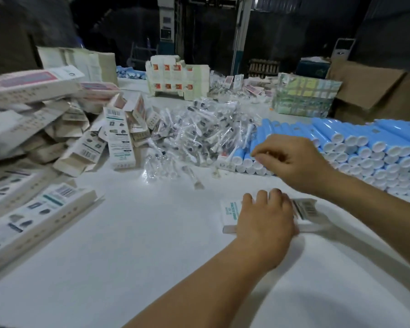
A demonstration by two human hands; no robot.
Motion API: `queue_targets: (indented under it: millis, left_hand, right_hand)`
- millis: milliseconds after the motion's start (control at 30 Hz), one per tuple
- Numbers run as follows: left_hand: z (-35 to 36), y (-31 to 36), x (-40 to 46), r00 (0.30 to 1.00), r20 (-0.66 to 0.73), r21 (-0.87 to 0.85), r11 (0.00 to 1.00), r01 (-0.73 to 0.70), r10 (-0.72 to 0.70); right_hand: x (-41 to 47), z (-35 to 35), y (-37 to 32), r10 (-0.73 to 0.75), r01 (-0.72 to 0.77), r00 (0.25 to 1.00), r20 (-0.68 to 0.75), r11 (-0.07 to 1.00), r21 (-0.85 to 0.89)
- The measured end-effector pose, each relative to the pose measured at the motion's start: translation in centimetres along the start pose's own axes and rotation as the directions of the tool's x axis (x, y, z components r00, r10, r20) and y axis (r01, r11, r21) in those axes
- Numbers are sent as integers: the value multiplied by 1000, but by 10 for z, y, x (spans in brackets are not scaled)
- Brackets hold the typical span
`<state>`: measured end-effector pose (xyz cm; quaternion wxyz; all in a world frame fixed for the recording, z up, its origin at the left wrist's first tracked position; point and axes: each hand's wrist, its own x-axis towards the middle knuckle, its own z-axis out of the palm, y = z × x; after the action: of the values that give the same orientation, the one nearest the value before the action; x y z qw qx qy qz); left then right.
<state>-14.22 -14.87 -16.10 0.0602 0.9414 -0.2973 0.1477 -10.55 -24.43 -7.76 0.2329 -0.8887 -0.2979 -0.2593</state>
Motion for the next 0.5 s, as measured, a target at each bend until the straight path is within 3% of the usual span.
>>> queue_targets:
  millis: [67,133,300,400,433,500]
  left_hand:
    - [-1,0,0,1000,7,-5,1000,-3,3]
    - [0,-1,-1,999,19,7,1000,-28,28]
    - [3,-5,-1,996,33,-28,997,-77,77]
    - [3,-5,2,996,62,-20,998,-63,64]
    - [4,-5,2,996,63,-11,998,-65,65]
    - [4,-5,1,995,74,-3,998,-62,62]
  right_hand:
    - [31,34,-4,-191,266,923,334,944,-196]
    - [52,71,-1,-222,443,799,558,846,-298]
    - [70,119,5,-253,648,606,754,707,-283]
    - [67,124,4,-273,660,603,749,698,-277]
    - [65,121,0,-313,628,641,701,739,-244]
    - [59,106,-10,-364,462,804,470,880,-108]
